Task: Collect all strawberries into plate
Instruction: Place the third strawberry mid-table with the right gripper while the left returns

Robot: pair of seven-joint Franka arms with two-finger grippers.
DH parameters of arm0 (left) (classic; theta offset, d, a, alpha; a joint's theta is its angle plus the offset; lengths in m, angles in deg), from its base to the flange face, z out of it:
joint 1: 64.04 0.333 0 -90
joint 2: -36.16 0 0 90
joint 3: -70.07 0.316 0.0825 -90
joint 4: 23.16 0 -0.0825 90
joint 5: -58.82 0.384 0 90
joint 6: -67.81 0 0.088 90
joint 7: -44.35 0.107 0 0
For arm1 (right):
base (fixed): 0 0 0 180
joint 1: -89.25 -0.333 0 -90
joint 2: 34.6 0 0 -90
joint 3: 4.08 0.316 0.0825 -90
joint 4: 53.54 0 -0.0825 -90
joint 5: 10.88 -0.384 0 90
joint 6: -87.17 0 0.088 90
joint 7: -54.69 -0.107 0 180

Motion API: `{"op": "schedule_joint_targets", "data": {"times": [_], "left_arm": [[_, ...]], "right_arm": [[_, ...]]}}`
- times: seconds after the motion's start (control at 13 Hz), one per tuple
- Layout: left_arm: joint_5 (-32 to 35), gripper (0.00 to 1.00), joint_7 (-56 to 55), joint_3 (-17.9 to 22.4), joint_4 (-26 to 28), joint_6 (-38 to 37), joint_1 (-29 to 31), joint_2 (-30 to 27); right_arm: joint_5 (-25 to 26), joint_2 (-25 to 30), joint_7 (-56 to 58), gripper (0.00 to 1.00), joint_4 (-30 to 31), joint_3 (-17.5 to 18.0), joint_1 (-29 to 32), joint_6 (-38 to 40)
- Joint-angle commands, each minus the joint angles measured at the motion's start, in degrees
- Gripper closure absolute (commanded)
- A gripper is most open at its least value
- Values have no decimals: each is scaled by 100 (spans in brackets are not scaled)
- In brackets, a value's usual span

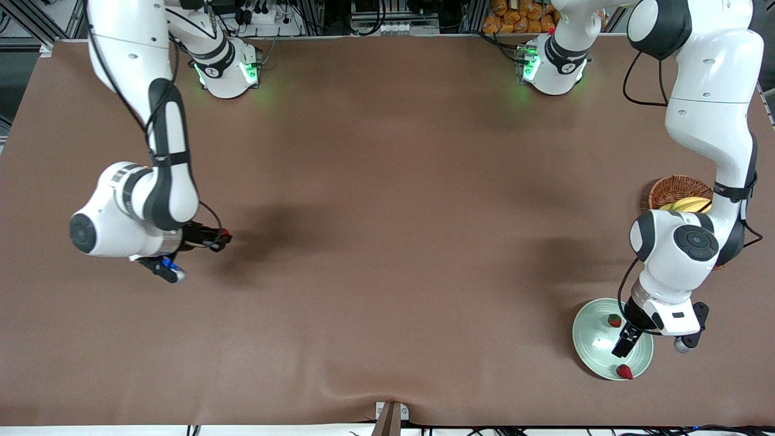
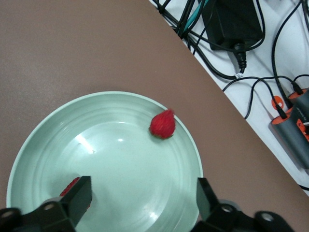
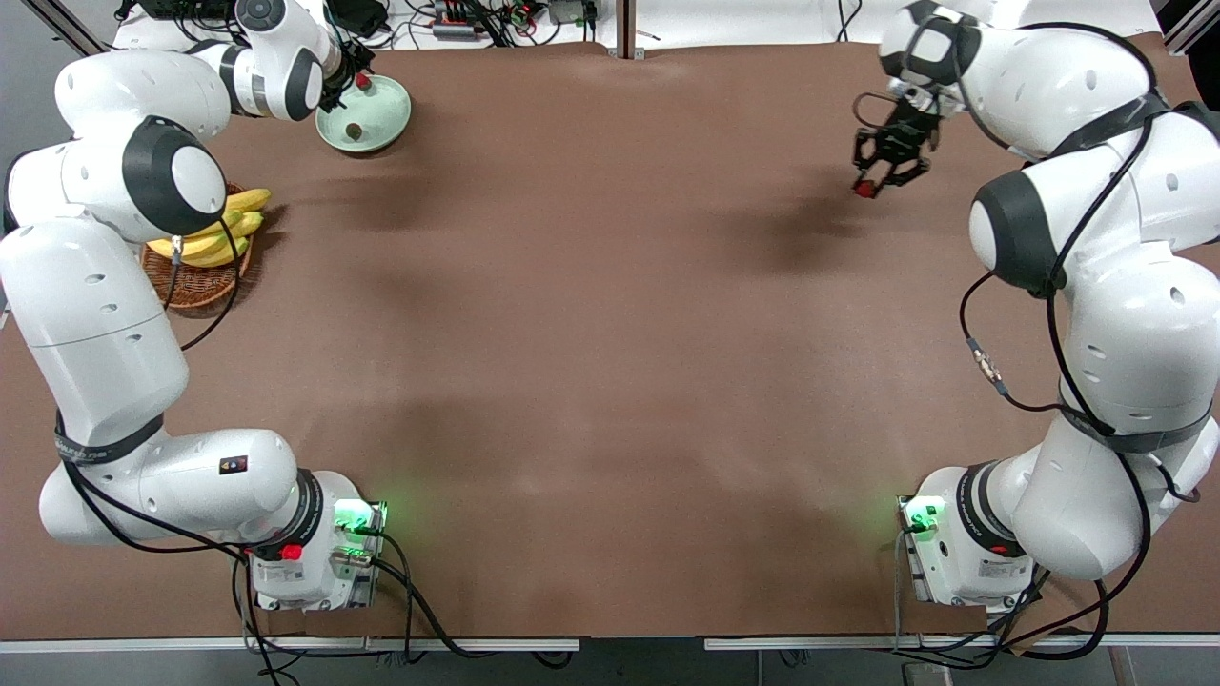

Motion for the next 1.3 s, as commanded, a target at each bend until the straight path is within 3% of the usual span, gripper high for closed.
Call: {"op": "schedule_joint_targets", "data": {"times": [0.0,0.31,0.54,0.84,1.15,1.23], "left_arm": [[200,0,-179,-12,349,17,4,-466],[243,0,-170,-56,1261,-9,-242,-1098],[419,0,-153,-83,1860,-114,-452,-1618],[419,0,-144,-126,1826,-1080,-927,-1812],[419,0,153,-574,1826,-1931,-937,-2005],[411,0,250,-688,1826,-2178,-937,-2040]], "right_arm": [[-507,100,-1172,100,-125,-35,-638,-8],[-992,-6,-2562,100,-213,61,-1622,-867],[-1238,-120,-3398,100,-222,744,-1915,-1990],[-1238,-690,-4286,100,-450,1922,-1898,-3616],[-1247,-815,-4480,100,-503,2092,-1967,-3805],[-1247,-849,-4507,73,-512,2162,-1968,-3857]]}}
